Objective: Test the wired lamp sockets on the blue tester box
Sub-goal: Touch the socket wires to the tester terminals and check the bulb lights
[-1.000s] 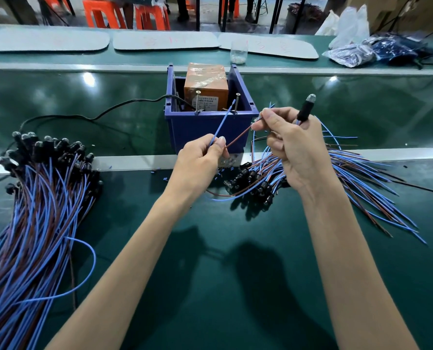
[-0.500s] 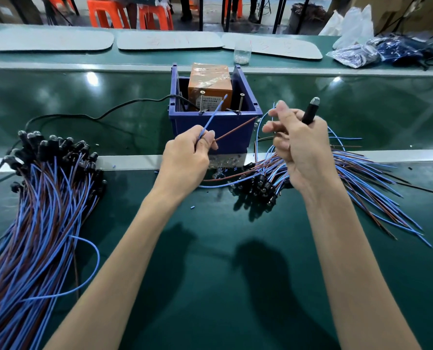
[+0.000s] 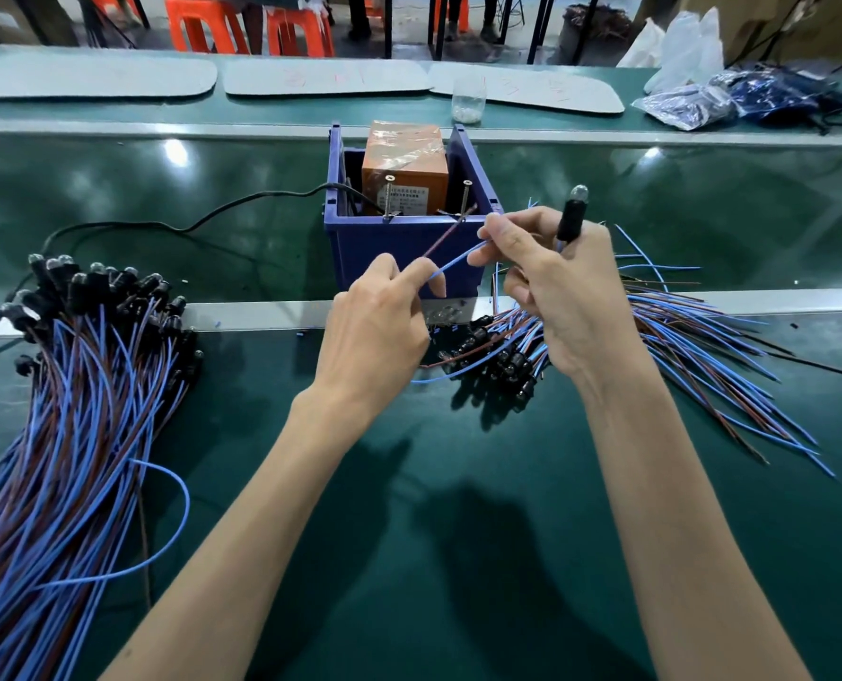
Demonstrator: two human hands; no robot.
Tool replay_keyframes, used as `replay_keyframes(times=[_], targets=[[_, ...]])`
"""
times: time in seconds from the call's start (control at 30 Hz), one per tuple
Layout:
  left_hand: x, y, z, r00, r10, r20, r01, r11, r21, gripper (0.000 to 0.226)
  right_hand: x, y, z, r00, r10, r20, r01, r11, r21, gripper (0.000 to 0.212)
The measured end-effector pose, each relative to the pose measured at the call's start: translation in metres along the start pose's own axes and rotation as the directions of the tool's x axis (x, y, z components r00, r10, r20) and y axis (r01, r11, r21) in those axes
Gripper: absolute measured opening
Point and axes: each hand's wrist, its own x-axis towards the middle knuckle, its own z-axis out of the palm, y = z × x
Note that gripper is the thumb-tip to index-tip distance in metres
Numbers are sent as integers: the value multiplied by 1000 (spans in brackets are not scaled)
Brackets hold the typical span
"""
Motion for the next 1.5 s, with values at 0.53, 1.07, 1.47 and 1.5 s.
replay_keyframes(times=[0.53,1.07,1.47,1.5], targets=[[4,4,-6,991,-110,76,131,895,-426,33,7,14,-5,1000,-17,-15,11,941,-338,25],[9,4,-15,948,-305,88,280,674,-684,27,7,9,-10,996,21,85,-6,984,-177,30],[8,16,-6,873,-454,177,360,357,-862,29,1,13,9,997,66,51,-49,960,-275,51],[7,17,-5,883,-440,162,345,376,-860,29,0,12,9,997,53,53,-38,964,-265,44]])
